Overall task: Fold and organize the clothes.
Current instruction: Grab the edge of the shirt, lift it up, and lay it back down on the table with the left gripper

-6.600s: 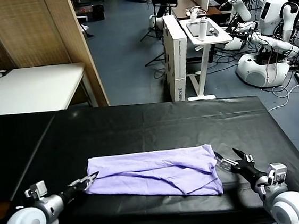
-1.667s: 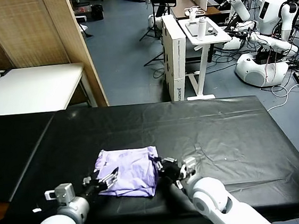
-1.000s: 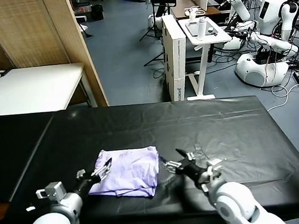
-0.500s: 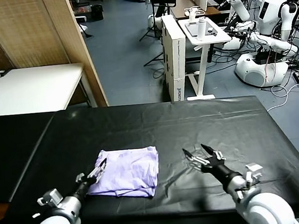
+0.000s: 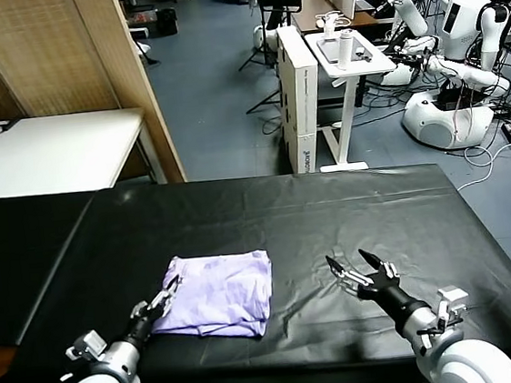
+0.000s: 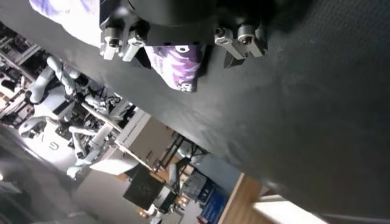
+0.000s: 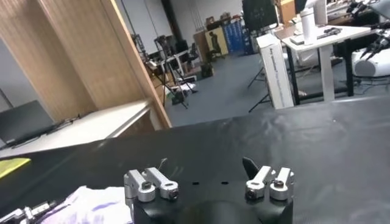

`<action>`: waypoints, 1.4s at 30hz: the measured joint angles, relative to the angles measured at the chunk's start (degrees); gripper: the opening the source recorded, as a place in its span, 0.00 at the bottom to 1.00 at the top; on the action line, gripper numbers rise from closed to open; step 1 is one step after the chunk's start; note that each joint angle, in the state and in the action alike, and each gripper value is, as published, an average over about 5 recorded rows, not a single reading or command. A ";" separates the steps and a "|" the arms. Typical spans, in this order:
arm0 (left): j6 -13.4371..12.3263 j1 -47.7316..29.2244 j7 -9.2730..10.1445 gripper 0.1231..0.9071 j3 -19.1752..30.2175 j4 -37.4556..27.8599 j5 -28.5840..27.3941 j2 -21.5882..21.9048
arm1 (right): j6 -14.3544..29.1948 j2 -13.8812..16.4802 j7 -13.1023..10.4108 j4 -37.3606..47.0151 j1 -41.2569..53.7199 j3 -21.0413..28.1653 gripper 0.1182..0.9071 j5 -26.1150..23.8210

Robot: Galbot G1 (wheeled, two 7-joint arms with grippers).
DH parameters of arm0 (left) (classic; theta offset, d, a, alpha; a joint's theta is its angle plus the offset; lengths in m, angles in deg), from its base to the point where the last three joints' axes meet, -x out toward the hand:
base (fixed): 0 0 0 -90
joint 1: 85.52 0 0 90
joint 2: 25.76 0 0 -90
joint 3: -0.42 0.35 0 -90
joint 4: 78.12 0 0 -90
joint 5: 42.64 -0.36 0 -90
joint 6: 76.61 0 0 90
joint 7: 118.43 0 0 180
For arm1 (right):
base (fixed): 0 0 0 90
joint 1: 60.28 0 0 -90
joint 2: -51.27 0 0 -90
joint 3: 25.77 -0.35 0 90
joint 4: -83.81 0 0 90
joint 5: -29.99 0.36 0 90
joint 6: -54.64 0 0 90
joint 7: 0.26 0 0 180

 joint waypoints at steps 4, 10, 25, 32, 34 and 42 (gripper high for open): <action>0.65 0.26 0.14 0.41 0.05 0.55 0.58 -0.14 | 0.01 -0.15 -0.01 0.49 0.22 0.16 1.00 -0.25; 0.81 0.53 1.94 0.09 -0.40 2.34 -0.19 0.01 | 0.34 -0.72 -0.02 1.28 0.17 0.39 1.00 -1.12; -1.91 5.62 3.72 0.08 -10.81 9.72 -11.93 11.74 | 1.47 -1.84 -0.25 4.34 1.78 2.70 1.00 -3.60; -1.28 8.40 6.03 0.08 -18.09 12.93 -14.74 18.96 | 1.51 -2.66 -0.44 5.36 2.68 4.26 1.00 -4.27; -0.26 8.49 7.24 0.08 -18.71 14.71 -14.61 19.28 | 1.51 -2.84 -0.41 5.43 2.67 4.58 1.00 -4.55; 5.24 6.55 12.96 0.08 -9.77 22.84 -10.06 11.94 | 1.51 -3.00 -0.30 5.56 1.51 4.23 1.00 -5.36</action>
